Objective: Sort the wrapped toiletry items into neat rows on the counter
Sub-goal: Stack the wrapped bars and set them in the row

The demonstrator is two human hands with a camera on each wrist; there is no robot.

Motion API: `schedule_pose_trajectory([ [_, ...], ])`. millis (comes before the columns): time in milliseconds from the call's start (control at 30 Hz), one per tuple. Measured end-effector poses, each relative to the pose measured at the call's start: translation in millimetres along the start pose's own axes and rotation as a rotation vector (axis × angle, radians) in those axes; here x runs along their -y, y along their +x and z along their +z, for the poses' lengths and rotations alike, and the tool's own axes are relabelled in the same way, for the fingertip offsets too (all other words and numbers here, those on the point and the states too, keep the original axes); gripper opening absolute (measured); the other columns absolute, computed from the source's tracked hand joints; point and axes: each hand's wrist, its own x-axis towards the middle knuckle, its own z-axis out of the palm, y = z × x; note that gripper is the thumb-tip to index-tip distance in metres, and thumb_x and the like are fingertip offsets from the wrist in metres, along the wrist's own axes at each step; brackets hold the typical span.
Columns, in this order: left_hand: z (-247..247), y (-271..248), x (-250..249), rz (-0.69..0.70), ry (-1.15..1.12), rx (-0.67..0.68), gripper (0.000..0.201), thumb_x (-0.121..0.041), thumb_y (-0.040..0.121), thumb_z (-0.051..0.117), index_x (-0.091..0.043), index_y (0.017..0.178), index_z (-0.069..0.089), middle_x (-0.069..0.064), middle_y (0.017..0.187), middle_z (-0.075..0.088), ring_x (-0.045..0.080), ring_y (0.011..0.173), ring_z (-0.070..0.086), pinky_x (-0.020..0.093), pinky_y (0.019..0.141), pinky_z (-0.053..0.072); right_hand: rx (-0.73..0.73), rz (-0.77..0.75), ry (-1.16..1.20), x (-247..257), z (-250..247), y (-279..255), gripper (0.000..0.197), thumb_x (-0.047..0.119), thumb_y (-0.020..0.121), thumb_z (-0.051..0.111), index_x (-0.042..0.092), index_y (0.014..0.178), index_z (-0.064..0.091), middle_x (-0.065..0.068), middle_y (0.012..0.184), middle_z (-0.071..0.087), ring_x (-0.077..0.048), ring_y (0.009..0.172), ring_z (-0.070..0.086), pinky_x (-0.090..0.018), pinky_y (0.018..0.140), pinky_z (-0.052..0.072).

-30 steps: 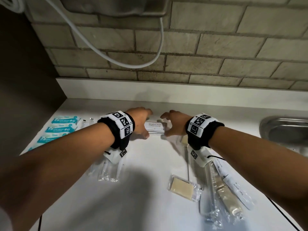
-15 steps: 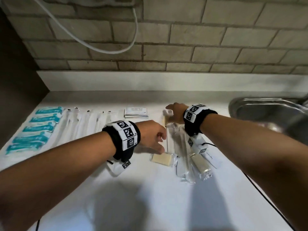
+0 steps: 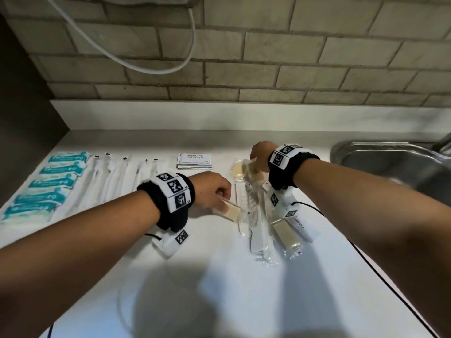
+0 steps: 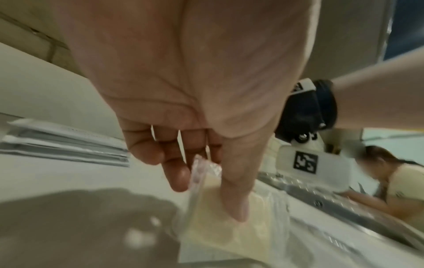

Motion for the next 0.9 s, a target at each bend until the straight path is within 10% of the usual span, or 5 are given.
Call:
schedule_pose_trajectory([
  [133,-22.3,2.2,9.5,-0.017,-0.161,-0.099,0.014,-0.031,0.081,0.074,-0.026,0.090,0.065,-0.008,0.087,0.066,0.013,0.080,0.063,0.026,0.071,0.048,0.020,-0.060,0.068,17.4,-54.6,-56.9,0.043,0.023,0.090,0.065,0.007,0.129,0.060,-0.009,0.129,0.060,-0.029,0.119,0.058,-0.035,0.091,0.050],
  [233,-31.2,5.4,18.5,-0.049,-0.334,-0.175,0.018,-0.026,0.080,0.077,-0.018,0.091,0.065,-0.001,0.082,0.067,0.015,0.071,0.063,0.030,0.073,0.051,-0.003,-0.068,0.408,19.2,-64.1,-57.7,0.039,0.010,0.087,0.066,-0.002,0.123,0.056,-0.015,0.096,0.065,-0.031,0.089,0.063,-0.034,0.068,0.054],
  [333,-28.9,7.4,26.1,-0.067,-0.376,-0.156,0.018,-0.028,0.080,0.077,-0.020,0.090,0.064,-0.004,0.079,0.067,0.012,0.070,0.061,0.031,0.074,0.048,0.095,-0.068,0.649,27.3,-51.0,-48.4,0.051,0.003,0.079,0.075,0.010,0.122,0.048,-0.011,0.077,0.061,-0.027,0.073,0.060,-0.042,0.077,0.057],
  [633,5.3,14.3,10.0,-0.038,-0.439,-0.005,0.014,-0.025,0.084,0.074,-0.019,0.089,0.062,-0.006,0.074,0.067,0.015,0.069,0.064,0.030,0.074,0.051,0.066,-0.039,0.158,35.0,-20.0,-32.3,0.076,0.052,0.065,0.075,0.023,0.132,0.050,-0.007,0.132,0.045,-0.037,0.113,0.058,-0.048,0.099,0.047],
  [900,-8.9,17.6,16.1,-0.031,-0.312,-0.098,0.012,-0.028,0.082,0.075,-0.024,0.085,0.064,-0.007,0.087,0.065,0.010,0.080,0.059,0.028,0.079,0.048,0.129,-0.113,0.168,30.0,-12.0,-23.4,0.089,0.047,0.077,0.072,0.020,0.150,0.028,-0.002,0.154,0.037,-0.026,0.140,0.038,-0.039,0.115,0.032],
])
